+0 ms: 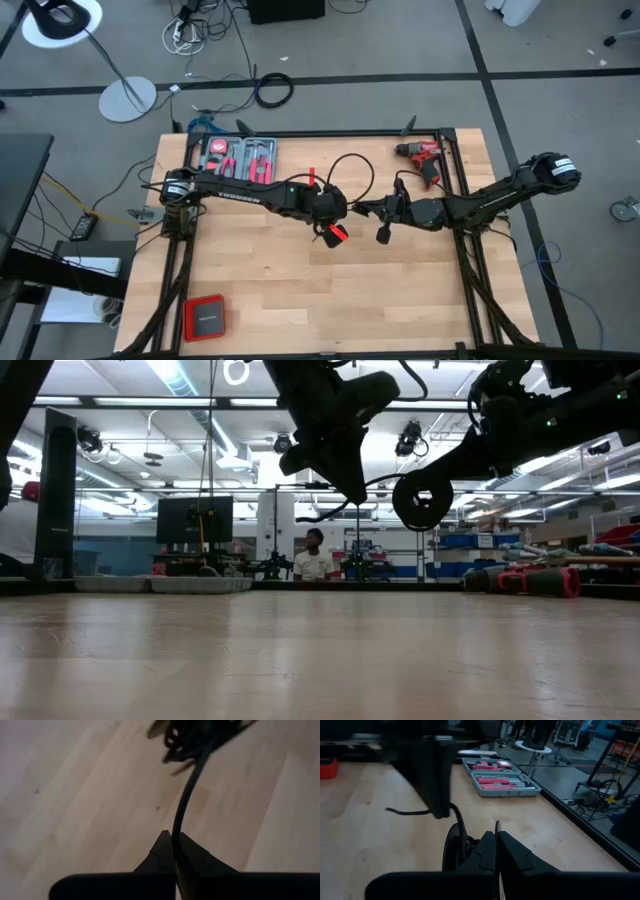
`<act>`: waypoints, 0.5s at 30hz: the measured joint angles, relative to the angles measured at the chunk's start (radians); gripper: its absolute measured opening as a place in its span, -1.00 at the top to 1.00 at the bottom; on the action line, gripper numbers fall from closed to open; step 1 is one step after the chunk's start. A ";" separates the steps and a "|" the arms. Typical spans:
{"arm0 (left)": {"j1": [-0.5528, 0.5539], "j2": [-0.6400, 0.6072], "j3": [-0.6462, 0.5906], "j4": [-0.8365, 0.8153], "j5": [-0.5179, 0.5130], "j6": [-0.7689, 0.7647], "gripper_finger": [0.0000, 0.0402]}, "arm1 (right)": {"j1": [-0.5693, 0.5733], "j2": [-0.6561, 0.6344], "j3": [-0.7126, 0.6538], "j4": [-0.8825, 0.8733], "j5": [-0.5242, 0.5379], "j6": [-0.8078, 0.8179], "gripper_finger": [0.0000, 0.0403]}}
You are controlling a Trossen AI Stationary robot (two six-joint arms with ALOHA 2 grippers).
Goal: Coil cords
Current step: Coil the black wire on the spool
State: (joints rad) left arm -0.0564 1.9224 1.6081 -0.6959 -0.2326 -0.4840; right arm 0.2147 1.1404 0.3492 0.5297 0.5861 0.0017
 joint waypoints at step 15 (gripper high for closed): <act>0.009 0.000 0.000 -0.017 -0.017 0.284 0.99 | 0.061 -0.043 0.000 -0.016 -0.083 0.040 0.99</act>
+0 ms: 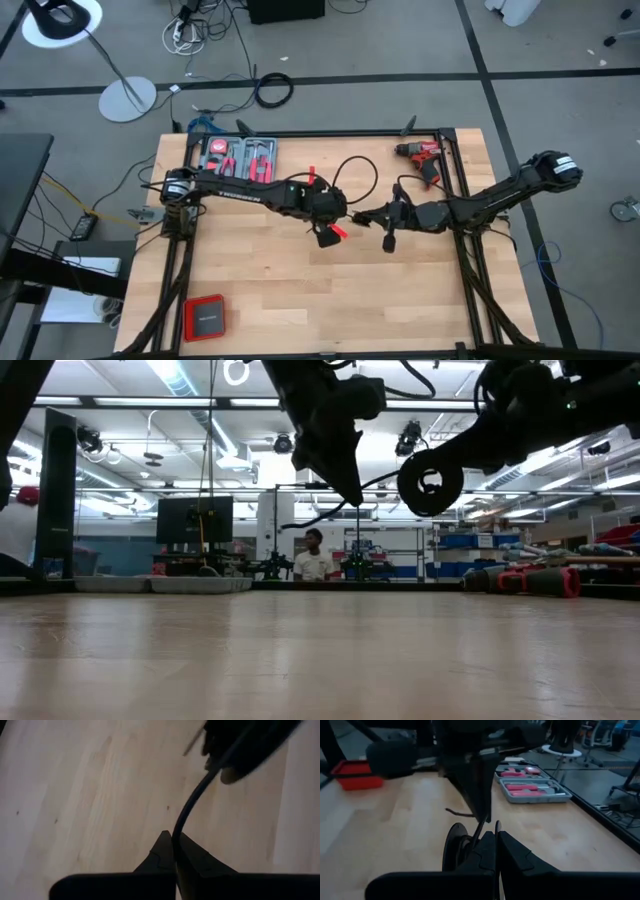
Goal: Coil cords
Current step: Coil the black wire on the spool
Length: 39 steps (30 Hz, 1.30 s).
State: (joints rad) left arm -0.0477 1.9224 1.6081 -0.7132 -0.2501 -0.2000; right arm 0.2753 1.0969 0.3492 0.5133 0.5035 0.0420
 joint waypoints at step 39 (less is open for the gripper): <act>-0.129 0.016 -0.208 0.592 -0.277 0.005 0.88 | -0.050 -0.127 -0.127 0.203 -0.031 0.246 0.99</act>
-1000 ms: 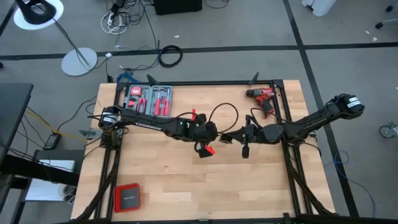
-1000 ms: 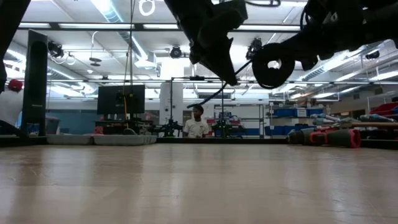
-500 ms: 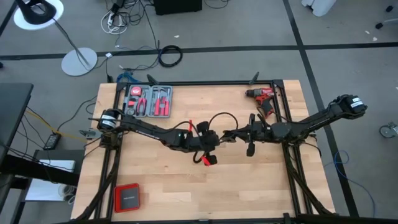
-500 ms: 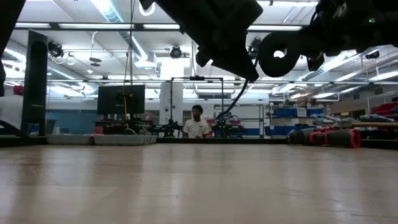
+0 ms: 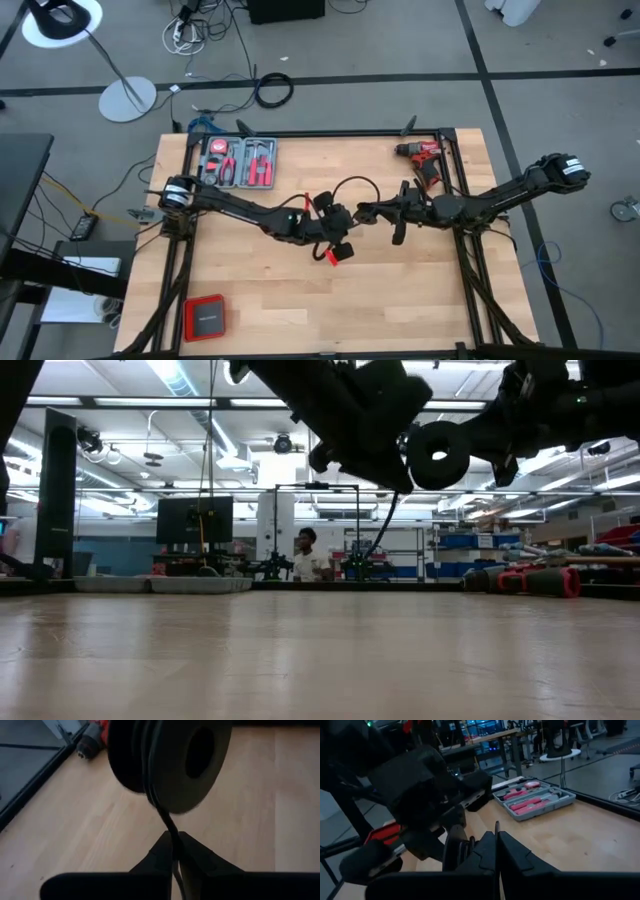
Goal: Coil cords
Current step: Coil the black wire on the spool
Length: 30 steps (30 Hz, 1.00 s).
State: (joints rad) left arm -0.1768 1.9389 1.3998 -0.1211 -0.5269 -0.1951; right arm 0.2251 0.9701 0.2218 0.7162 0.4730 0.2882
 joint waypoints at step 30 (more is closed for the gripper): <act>-0.028 0.064 0.000 0.101 -0.082 -0.023 0.71 | -0.007 0.010 0.000 0.044 0.006 0.010 0.99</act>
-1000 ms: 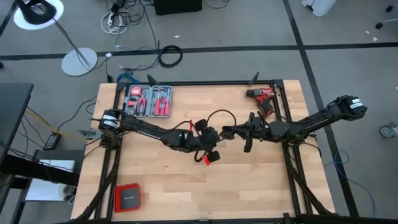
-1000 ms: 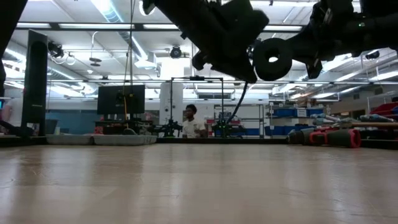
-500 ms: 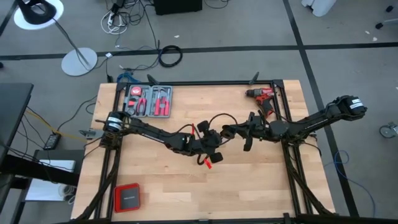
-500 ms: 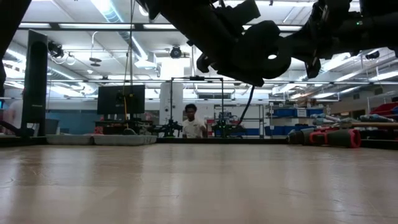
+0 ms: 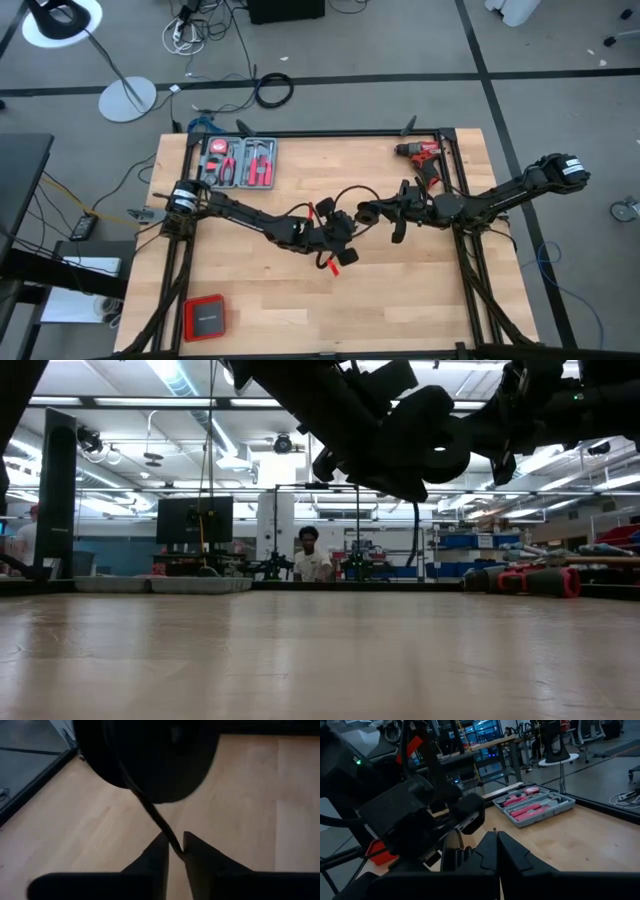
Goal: Coil cords
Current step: Coil the black wire on the spool
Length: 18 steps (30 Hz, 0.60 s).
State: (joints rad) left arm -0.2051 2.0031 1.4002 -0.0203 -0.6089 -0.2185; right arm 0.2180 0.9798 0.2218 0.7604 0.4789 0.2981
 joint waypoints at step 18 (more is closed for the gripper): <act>0.001 -0.090 0.004 -0.266 0.051 0.005 0.34 | 0.000 0.000 0.001 -0.095 0.003 -0.073 0.99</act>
State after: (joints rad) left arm -0.2043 1.9126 1.4039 -0.2861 -0.5574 -0.2131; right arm 0.2180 0.9794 0.2226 0.6654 0.4821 0.2256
